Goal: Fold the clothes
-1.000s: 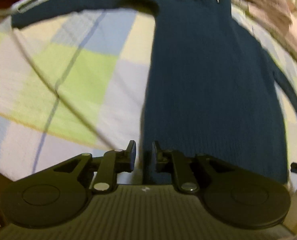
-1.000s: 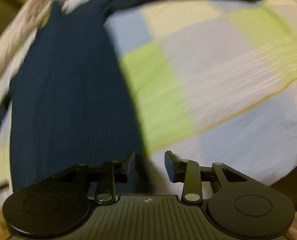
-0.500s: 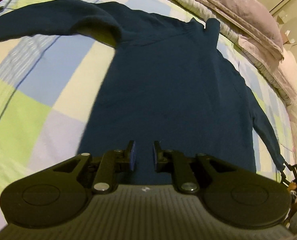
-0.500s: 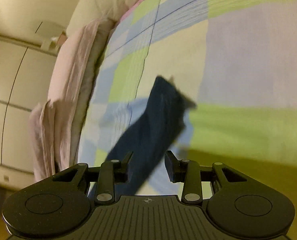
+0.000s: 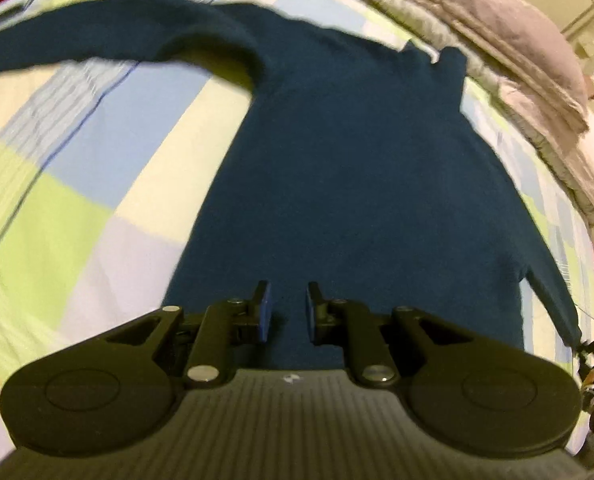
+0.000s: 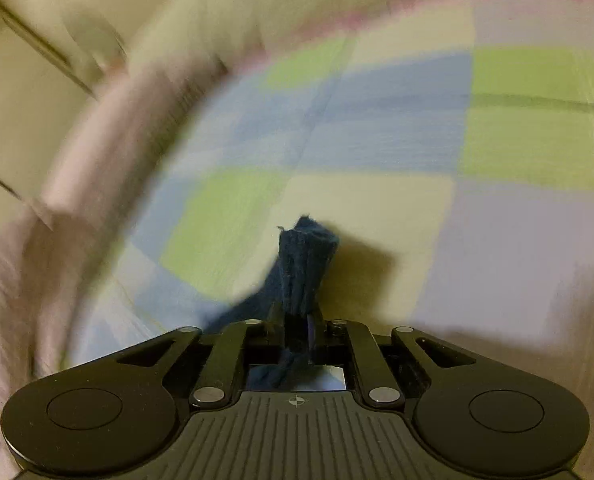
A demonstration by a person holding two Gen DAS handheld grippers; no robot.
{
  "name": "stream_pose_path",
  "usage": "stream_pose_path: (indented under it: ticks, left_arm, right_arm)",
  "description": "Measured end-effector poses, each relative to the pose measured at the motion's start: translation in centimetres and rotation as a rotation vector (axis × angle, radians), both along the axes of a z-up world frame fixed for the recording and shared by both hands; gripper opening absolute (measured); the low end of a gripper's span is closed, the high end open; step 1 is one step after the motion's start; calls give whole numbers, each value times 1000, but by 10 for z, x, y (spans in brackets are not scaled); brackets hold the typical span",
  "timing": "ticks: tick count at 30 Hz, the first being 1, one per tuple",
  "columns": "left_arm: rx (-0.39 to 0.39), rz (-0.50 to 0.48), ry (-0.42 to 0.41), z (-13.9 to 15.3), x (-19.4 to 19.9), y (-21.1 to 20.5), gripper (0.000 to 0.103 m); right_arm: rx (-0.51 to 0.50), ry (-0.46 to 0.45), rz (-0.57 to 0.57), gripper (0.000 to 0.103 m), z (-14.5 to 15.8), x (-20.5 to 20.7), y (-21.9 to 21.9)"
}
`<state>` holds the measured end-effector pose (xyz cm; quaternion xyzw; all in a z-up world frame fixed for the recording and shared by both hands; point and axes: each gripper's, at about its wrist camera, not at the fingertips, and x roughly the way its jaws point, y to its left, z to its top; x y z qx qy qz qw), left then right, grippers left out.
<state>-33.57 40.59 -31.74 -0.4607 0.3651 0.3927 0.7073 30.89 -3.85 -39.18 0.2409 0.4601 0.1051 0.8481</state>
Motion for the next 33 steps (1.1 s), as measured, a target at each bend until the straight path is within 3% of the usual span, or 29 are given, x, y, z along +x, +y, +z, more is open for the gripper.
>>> stream_pose_path:
  ticks: [2,4,6,8,12,18,23,25,27,30,33]
  left_arm:
    - [-10,28,-3,-3,-6,-2,15]
    - [16,60,3,0,-15,-1,25]
    - [49,114,13,5,-29,6,30]
    - [71,182,10,10,-46,16,31]
    - [156,339,32,19,-83,40,37]
    - [232,634,-19,17,-144,93,46]
    - [258,791,-38,0,-176,150,49]
    - [253,818,-3,-13,-186,175,49]
    - [249,810,39,-23,-193,193,41]
    - [276,748,91,-30,-197,211,5]
    - [401,657,140,-9,-201,208,4]
  right_arm:
    - [-46,-11,0,11,-2,-2,5]
    - [-62,-10,-24,14,1,-5,8]
    - [-107,-17,-53,47,12,-12,11]
    - [-178,-42,-75,55,24,-26,19]
    - [-203,-54,34,55,41,-68,33]
    - [-81,102,209,55,38,-158,70]
    - [-38,160,281,55,44,-230,118]
    - [-38,167,294,55,47,-248,137]
    - [-43,176,287,55,49,-262,153]
    - [-71,170,274,55,48,-276,171]
    - [-104,161,262,55,48,-289,187]
